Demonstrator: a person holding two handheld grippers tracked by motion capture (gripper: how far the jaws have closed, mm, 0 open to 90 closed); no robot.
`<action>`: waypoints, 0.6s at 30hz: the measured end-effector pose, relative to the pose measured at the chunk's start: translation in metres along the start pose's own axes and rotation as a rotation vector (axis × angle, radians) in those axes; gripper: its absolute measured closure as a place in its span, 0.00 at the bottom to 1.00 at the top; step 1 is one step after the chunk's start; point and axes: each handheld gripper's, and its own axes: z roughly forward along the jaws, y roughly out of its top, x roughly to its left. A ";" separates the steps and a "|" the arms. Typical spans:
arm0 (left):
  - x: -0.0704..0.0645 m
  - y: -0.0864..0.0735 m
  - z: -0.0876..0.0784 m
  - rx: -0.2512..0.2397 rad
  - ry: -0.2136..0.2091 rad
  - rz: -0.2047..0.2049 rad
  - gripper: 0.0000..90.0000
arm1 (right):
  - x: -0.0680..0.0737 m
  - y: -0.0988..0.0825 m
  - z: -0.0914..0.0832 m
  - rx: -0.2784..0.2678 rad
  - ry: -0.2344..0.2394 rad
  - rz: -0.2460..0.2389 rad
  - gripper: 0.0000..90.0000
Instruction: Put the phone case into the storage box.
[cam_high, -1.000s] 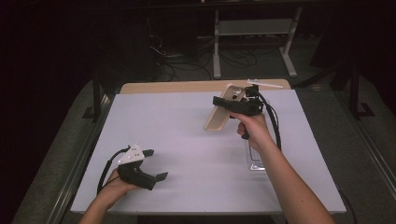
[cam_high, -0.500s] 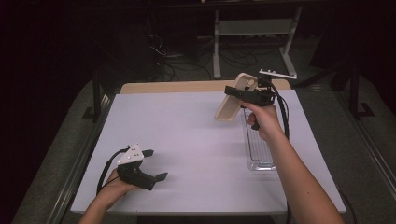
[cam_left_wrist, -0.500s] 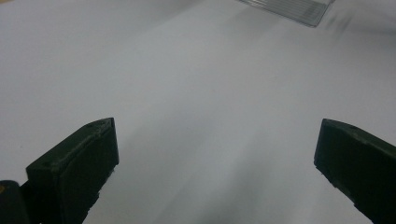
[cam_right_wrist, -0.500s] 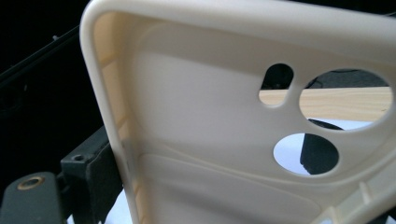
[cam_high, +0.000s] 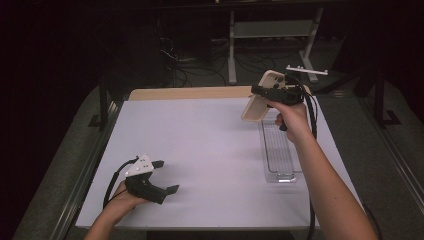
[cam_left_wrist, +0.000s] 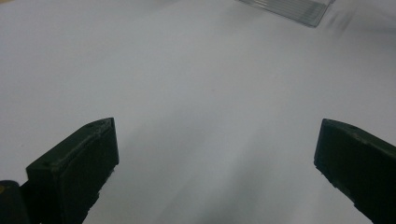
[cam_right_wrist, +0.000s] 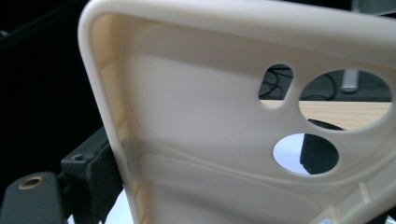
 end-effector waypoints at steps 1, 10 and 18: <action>0.000 0.000 0.000 0.000 -0.001 0.001 0.00 | -0.001 0.002 0.000 0.000 -0.017 -0.009 0.11; 0.000 0.000 -0.001 0.000 0.000 -0.007 0.00 | -0.015 0.013 -0.004 0.021 -0.133 -0.055 0.11; 0.000 0.000 0.000 -0.003 -0.006 -0.004 0.00 | -0.028 0.016 -0.002 0.058 -0.227 -0.079 0.11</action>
